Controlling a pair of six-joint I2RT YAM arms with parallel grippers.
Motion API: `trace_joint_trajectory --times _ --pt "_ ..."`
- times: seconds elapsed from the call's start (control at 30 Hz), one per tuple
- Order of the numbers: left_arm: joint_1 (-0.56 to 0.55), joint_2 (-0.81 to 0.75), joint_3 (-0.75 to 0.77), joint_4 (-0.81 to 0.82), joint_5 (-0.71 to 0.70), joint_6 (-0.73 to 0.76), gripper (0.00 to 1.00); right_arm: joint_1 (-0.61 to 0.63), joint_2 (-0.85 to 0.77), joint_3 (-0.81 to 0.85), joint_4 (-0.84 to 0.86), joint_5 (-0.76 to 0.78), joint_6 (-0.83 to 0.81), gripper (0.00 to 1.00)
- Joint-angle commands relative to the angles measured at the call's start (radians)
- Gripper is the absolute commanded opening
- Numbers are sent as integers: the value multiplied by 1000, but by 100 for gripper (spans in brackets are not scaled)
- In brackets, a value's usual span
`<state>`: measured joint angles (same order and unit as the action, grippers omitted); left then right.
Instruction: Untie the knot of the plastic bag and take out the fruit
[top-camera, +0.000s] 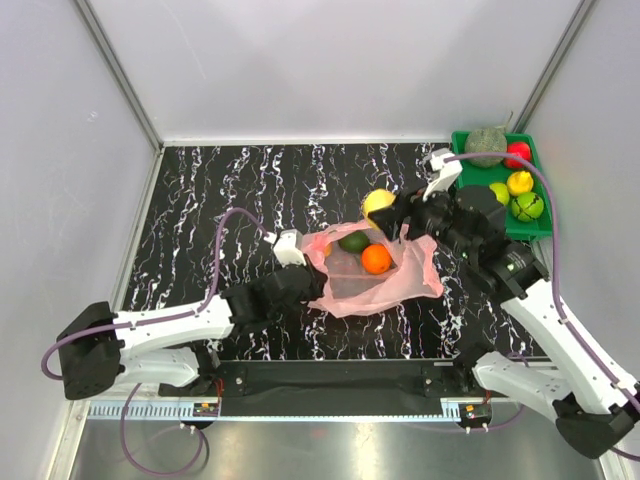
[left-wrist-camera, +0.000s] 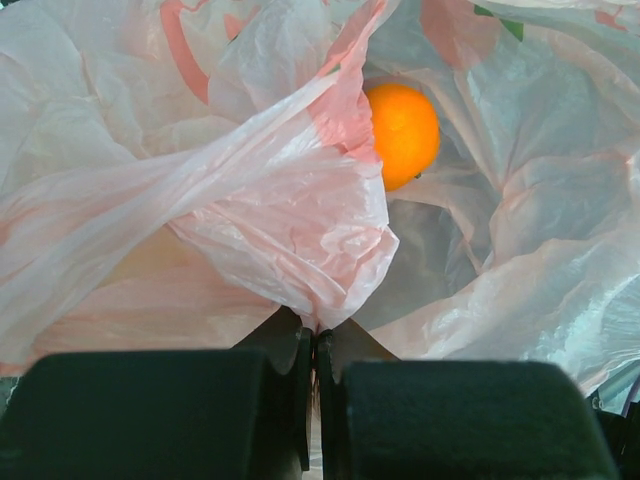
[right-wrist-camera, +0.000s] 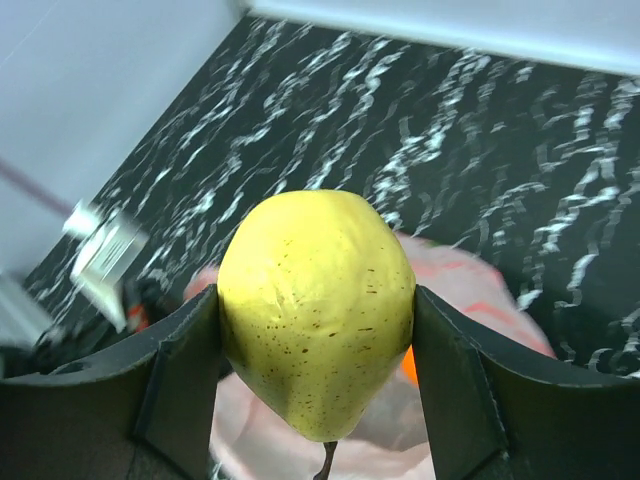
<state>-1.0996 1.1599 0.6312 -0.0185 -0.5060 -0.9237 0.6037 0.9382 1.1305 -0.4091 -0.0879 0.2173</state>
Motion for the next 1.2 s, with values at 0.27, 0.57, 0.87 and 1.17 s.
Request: trace_joint_trajectory --times 0.27,0.57,0.87,1.17 --pt "4 -77 -47 22 12 0 0 -547 535 379 -63 341 219 0" --pt "4 -143 -122 72 50 -12 0 -687 1100 794 -151 372 186 0" --pt "4 -146 -126 83 72 -23 0 -746 1404 1019 -258 419 231 0" --pt "4 -128 -114 80 66 -18 0 -762 1415 988 -257 378 208 57"
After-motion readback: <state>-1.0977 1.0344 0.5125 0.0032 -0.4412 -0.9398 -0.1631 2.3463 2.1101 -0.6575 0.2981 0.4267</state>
